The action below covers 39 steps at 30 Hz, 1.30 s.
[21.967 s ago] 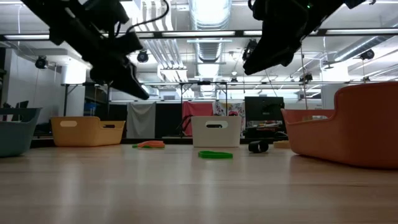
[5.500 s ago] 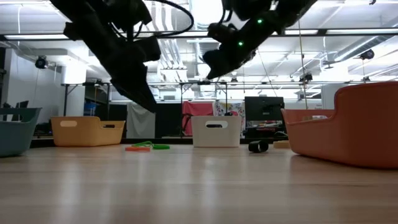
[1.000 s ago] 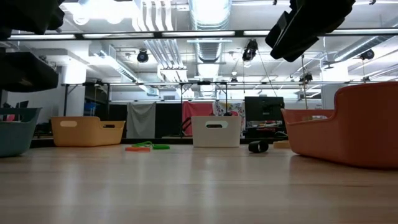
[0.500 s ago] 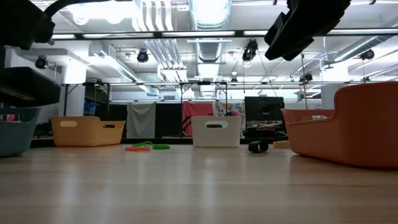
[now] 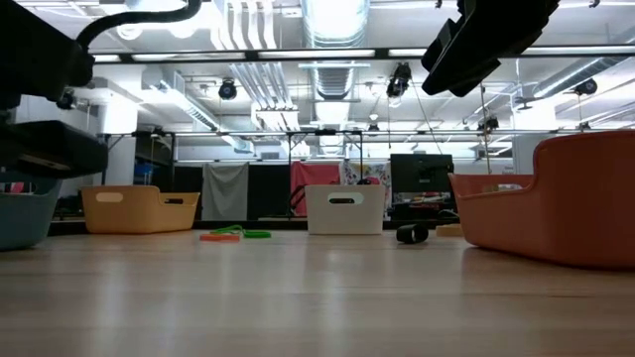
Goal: Sort rubber bands into baskets
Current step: Put the green rubber band into the white bin
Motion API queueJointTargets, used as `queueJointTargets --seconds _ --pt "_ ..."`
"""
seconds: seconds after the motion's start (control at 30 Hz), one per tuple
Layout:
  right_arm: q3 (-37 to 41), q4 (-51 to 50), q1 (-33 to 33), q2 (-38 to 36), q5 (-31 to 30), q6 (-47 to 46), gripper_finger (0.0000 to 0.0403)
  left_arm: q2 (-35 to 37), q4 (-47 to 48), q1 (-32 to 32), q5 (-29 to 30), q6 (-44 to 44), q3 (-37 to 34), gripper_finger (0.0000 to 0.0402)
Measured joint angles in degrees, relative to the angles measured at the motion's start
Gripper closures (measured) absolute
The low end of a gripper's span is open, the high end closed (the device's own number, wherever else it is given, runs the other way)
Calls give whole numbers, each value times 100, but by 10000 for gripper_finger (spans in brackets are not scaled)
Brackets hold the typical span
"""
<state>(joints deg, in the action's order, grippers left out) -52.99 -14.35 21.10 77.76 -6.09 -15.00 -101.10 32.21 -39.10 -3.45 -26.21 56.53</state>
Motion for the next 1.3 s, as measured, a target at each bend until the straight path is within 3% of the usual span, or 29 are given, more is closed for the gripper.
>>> queueJointTargets --seconds 0.27,0.63,0.93,1.17,1.3 --pt "0 7 0 0 -100 2 344 2 -12 26 422 224 -11 401" --pt "0 3 0 0 -203 2 344 0 192 233 1563 639 -46 401" --pt "0 2 0 0 -297 0 344 22 396 585 1749 864 -31 402" --pt "0 2 0 1 -305 0 344 318 1225 535 1520 604 360 401" --pt "0 9 0 2 -310 0 344 382 1353 427 400 405 564 401"
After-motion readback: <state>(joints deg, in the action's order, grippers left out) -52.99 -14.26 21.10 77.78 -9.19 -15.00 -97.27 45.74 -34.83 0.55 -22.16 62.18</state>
